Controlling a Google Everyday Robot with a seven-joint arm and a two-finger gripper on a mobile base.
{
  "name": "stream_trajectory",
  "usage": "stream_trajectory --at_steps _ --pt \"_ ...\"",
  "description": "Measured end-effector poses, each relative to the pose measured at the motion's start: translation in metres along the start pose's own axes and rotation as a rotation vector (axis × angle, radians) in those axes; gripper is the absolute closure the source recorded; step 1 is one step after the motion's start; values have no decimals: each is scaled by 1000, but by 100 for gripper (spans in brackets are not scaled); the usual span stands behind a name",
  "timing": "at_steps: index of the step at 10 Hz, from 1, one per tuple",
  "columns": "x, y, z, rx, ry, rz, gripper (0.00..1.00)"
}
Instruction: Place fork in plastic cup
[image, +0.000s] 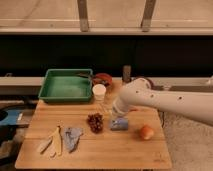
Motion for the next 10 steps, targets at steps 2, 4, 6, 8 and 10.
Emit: stream_trajectory --at_steps 2,4,6,8,10 --pt "-13 -15 -27 -22 -49 28 100" --pt "-17 -27 -49 -41 -116 56 100" --pt "-11 -37 -78 -67 -265 86 100" --pt "-10 -40 -100 -77 -364 99 100" --pt "-10 -40 -104 -79 -381 101 100"
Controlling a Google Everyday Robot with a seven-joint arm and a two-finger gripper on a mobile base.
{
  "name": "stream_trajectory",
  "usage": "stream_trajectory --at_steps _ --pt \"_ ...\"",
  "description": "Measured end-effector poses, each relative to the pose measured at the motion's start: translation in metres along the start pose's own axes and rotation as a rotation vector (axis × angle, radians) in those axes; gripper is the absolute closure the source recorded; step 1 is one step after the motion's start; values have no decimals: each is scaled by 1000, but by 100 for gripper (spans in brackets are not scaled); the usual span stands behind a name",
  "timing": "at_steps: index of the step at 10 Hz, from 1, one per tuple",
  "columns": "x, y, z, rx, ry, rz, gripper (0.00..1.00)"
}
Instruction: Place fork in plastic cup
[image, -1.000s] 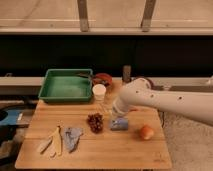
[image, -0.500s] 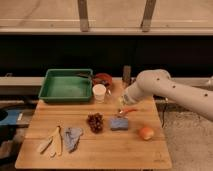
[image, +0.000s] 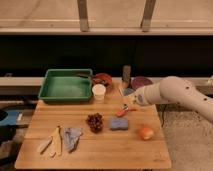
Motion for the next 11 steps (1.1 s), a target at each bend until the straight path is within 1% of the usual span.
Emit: stream_trajectory --at_steps 2,3,5,9,11 --pt "0 1 1 2 7 -5 100" --pt "4 -7 3 16 20 16 100" --pt "6 -28 9 35 22 46 100" --pt "-29 -77 12 81 6 81 100" --pt "-43 -90 16 85 -15 92 100"
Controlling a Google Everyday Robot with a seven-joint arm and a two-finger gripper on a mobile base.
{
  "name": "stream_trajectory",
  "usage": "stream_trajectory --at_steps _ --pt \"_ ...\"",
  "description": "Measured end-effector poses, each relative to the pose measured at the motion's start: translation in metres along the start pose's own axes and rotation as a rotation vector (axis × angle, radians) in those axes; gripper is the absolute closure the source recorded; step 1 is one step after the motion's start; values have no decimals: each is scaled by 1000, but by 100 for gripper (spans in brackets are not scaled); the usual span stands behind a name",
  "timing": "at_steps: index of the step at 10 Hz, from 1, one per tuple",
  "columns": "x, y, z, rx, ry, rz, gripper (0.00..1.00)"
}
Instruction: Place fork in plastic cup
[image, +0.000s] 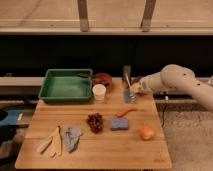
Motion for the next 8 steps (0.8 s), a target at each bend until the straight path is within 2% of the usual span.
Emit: stream_trajectory --at_steps 1,2,3,5,6,8 --pt "-4 -9 1 -20 -34 14 100" --pt "-2 -22 2 -81 -114 32 100" --pt "1 -29 0 -122 -176 35 100" --pt "2 -35 -2 -172 -262 34 100" --pt "3 -38 -3 -181 -286 35 100" --pt "3 -39 -4 -184 -293 36 100"
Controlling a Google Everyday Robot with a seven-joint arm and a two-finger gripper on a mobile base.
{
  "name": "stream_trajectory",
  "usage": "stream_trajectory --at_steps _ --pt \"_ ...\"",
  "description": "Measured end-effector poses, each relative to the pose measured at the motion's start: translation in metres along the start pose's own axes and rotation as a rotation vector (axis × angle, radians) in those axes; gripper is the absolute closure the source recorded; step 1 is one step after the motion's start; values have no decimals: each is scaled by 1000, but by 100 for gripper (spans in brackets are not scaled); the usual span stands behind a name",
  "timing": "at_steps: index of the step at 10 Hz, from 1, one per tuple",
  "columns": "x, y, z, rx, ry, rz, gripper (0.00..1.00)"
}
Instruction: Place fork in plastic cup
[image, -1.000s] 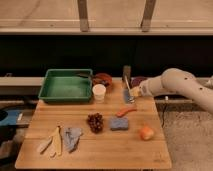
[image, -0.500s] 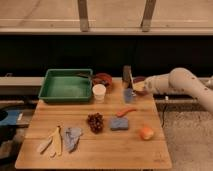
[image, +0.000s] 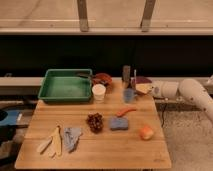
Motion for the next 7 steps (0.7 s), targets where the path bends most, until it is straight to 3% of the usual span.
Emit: stream_trajectory --at_steps 5,7 --pt "-6 -2 7 7 5 -17 100" --pt "-12 -4 27 21 45 -53 100"
